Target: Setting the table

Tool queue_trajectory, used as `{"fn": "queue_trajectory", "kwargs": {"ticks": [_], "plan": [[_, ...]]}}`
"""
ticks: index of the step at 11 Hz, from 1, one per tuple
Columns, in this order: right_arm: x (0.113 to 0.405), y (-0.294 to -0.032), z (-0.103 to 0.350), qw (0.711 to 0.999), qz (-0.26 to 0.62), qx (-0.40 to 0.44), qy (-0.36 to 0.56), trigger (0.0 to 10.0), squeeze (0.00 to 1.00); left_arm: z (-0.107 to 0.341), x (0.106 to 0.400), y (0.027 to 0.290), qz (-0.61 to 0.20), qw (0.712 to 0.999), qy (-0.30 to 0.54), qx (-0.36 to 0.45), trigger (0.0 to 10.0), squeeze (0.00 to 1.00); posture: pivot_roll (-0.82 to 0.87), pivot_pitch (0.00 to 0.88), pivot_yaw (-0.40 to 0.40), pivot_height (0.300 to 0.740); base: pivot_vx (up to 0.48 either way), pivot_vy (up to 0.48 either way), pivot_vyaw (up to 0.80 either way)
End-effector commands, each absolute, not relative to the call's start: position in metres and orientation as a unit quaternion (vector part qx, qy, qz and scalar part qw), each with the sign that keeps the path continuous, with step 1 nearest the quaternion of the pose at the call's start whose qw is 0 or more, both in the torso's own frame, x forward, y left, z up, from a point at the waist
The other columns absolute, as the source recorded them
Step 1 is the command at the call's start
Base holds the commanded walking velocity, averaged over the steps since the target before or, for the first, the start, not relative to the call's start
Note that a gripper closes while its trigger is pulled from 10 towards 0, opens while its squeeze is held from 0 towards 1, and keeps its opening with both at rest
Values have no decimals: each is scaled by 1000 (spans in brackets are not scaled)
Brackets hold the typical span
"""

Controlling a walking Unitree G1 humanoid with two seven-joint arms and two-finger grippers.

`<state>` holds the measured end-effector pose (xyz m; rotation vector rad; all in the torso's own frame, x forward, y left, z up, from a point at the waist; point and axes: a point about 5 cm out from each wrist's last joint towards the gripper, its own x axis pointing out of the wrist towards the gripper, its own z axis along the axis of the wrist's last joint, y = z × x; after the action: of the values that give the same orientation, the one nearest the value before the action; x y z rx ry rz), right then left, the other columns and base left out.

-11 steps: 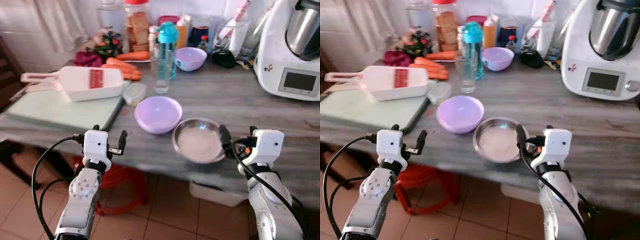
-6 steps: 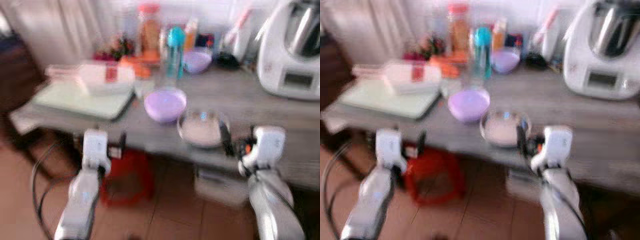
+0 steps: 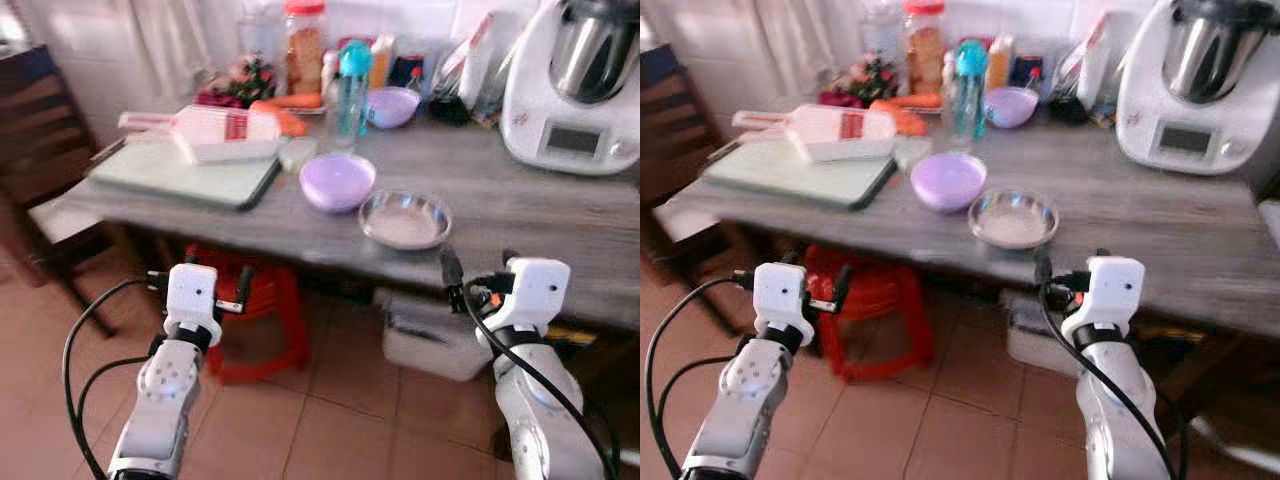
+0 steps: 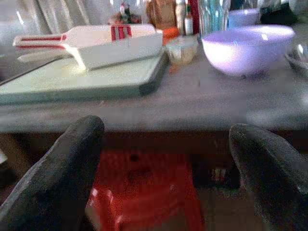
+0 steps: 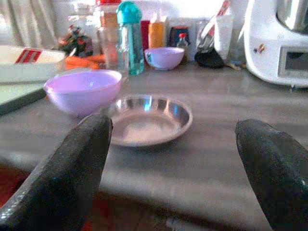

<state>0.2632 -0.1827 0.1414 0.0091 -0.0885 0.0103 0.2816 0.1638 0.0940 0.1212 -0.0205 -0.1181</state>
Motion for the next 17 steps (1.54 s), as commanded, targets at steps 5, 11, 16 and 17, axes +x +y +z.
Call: {"fn": "queue_trajectory", "kwargs": {"ticks": [5, 11, 16, 17], "plan": [[262, -191, 137, 999, -16, -19, -48, 10000, 0, 92, 280, 158, -73, 995, -10, 67, 10000, 0, 6, 4, 28, 740, -310, 0, 0], [259, -185, 133, 999, -3, 13, -39, 10000, 0, 95, 278, 150, -126, 990, -28, 53, 10000, 0, 8, 6, 33, 740, -46, 0, 0], [259, -185, 131, 999, -2, 22, -33, 10000, 0, 95, 278, 147, -137, 989, -25, 45, 10000, 0, 6, 1, 33, 740, 0, -116, -207], [260, -185, 131, 999, -2, 22, -32, 10000, 0, 95, 278, 147, -137, 989, -25, 45, 10000, 0, 6, 1, 32, 740, 0, -334, 0]]}}
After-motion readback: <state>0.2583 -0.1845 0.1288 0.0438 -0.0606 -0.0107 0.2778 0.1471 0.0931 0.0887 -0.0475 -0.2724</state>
